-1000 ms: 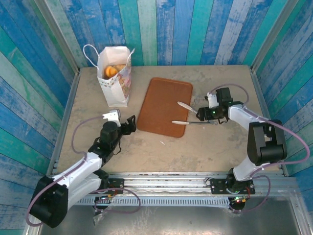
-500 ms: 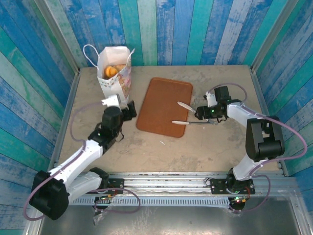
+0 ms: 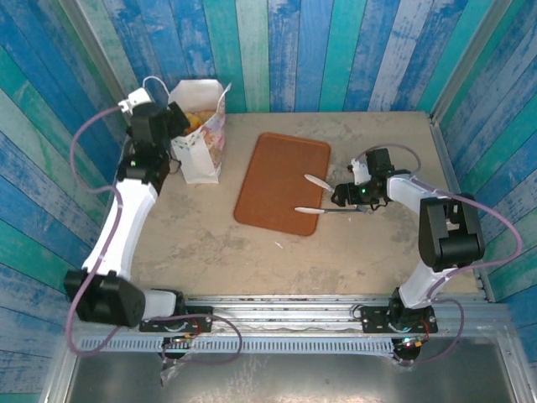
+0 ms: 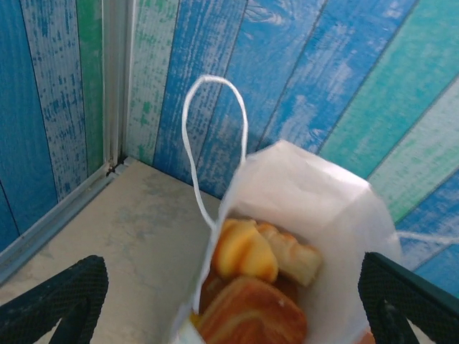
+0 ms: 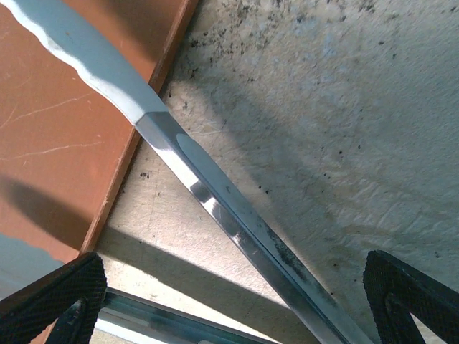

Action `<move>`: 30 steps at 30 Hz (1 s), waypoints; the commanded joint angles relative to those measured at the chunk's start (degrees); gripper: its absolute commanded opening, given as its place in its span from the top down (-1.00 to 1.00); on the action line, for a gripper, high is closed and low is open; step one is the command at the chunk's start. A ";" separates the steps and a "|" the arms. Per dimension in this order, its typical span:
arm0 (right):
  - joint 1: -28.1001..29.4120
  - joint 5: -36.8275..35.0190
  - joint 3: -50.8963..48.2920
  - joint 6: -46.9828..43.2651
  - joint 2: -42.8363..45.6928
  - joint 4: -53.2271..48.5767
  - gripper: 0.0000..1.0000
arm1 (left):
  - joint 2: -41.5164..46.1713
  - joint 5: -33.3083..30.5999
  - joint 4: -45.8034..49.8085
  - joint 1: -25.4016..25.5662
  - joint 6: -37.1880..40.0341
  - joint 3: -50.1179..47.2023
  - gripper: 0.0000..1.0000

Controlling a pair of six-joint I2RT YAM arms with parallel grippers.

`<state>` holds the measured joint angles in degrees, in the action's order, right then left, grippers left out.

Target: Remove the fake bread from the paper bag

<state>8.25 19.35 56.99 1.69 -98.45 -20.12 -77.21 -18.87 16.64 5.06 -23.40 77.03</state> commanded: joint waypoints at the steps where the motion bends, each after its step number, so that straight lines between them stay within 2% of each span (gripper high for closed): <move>1: 0.36 1.13 0.49 0.59 -0.69 -1.40 -0.93 | -7.96 6.31 7.98 -3.38 2.87 7.79 -0.87; 4: 0.37 1.18 0.27 0.71 -0.94 -1.66 -0.93 | -14.40 8.89 12.22 -4.98 4.71 14.48 -0.99; 7: 0.50 1.32 0.22 0.83 -1.20 -1.92 -0.92 | -18.68 11.56 13.31 -6.38 5.29 17.63 -0.84; 12: 0.71 1.54 0.49 0.72 -1.55 -3.11 -0.90 | -22.78 14.38 12.99 -7.32 5.57 20.09 -0.75; 16: 1.06 3.18 -0.33 1.07 -1.67 -3.13 -0.90 | -25.27 15.84 12.89 -7.34 5.79 21.86 -0.58; 24: 1.75 4.81 -2.25 1.46 0.48 -4.56 -0.90 | -27.59 16.80 13.33 -7.34 6.38 23.69 -0.23; 30: 2.42 5.43 -5.14 2.29 2.81 -4.49 -0.91 | -27.48 17.64 12.69 -7.34 6.38 23.34 -0.14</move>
<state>9.87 23.62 54.04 2.96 -97.38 -22.06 -102.48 -2.44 29.23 -2.15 -17.61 99.07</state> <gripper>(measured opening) 0.954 0.573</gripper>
